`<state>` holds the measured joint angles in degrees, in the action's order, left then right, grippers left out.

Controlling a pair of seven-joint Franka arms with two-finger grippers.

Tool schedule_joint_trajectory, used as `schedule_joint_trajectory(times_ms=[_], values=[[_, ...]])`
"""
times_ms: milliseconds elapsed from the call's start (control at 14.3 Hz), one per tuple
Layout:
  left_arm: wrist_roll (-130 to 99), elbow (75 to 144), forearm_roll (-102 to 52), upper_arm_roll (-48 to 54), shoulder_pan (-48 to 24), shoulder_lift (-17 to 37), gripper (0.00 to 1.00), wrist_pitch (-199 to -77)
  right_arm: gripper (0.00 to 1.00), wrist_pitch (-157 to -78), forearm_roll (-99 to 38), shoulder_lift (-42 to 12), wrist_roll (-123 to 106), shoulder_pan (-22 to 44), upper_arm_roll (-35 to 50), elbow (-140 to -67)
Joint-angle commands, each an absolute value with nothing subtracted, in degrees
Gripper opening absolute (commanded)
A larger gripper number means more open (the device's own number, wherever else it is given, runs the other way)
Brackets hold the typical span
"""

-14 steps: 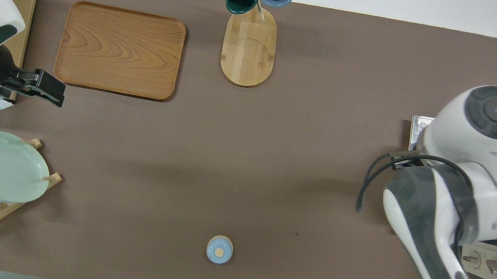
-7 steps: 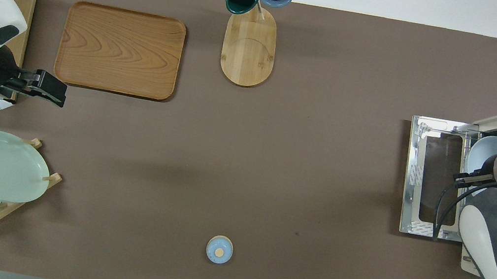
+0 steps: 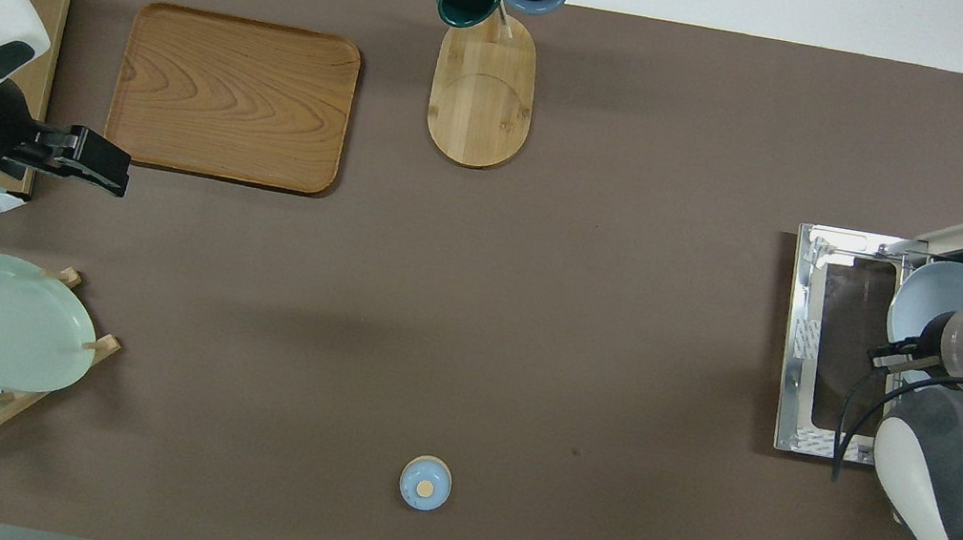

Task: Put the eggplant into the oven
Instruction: 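Release the eggplant inside the oven and withdraw the right gripper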

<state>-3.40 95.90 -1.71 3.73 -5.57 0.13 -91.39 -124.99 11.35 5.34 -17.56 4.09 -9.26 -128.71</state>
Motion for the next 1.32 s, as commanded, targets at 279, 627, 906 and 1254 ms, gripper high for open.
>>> schedule_joint_trajectory(times_ms=[279,627,906,1254], values=[[-3.3,96.6,-2.3,3.6,-5.1,-0.8,1.00,-92.2,0.00,-127.6,12.0,7.4,-18.1,1.9,-8.6,-132.7],[-3.4,96.6,-2.3,3.5,-5.0,-0.8,1.00,-91.9,0.08,-127.4,11.5,7.4,-17.8,2.1,-8.5,-132.6],[-3.4,96.6,-2.3,3.4,-5.0,-0.8,1.00,-91.9,0.10,-127.5,11.5,7.3,-18.2,2.0,-8.5,-132.6],[-3.3,96.6,-2.3,3.4,-5.0,-0.8,1.00,-91.9,0.13,-127.5,11.4,7.3,-18.0,2.3,-8.5,-132.6]])
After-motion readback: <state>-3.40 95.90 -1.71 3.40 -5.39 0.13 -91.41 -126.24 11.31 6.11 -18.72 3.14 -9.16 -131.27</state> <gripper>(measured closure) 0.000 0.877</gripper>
